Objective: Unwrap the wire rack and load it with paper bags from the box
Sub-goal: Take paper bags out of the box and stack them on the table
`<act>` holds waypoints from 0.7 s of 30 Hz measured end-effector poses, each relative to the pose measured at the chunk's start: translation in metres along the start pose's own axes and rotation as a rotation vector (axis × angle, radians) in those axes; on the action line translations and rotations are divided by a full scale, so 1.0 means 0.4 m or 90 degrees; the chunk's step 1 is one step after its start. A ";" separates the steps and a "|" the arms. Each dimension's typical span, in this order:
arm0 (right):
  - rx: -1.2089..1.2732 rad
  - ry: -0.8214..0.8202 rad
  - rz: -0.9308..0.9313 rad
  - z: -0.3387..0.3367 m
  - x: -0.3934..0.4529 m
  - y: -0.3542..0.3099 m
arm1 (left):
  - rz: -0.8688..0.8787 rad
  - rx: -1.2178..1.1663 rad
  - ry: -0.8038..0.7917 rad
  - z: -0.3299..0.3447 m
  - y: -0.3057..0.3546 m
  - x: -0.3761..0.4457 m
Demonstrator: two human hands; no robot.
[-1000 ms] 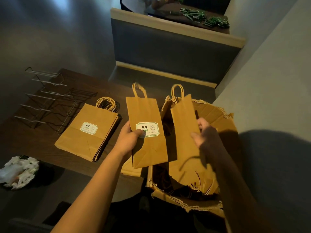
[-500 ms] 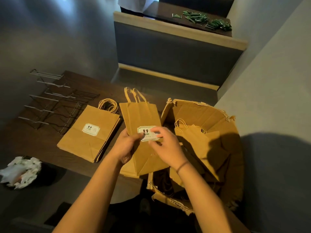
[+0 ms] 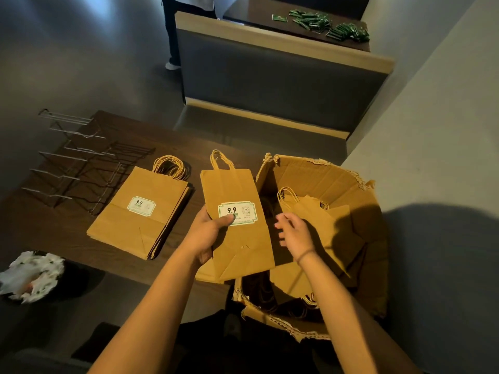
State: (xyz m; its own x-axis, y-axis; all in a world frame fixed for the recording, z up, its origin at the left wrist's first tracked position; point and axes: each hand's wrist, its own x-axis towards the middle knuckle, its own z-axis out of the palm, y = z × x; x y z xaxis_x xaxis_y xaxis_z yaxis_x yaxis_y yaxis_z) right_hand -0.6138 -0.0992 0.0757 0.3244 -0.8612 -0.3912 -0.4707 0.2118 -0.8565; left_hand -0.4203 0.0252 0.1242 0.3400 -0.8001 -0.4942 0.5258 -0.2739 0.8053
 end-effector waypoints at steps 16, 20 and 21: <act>-0.615 -0.002 0.219 -0.010 0.059 0.267 | -0.031 -0.041 0.043 -0.088 -0.030 0.025; -0.294 -0.049 0.218 -0.015 0.054 0.232 | -0.030 -0.042 0.036 -0.088 -0.030 0.029; -0.221 -0.050 0.221 -0.021 0.047 0.211 | -0.030 -0.040 0.038 -0.088 -0.028 0.029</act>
State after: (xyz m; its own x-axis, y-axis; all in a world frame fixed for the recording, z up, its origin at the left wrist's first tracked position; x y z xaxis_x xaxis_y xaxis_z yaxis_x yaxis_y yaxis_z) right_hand -0.6543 -0.1015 -0.0010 0.1551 -0.7267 -0.6692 -0.8030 0.3018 -0.5139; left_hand -0.3946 0.0378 0.0978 0.3583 -0.7537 -0.5510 0.5897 -0.2749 0.7594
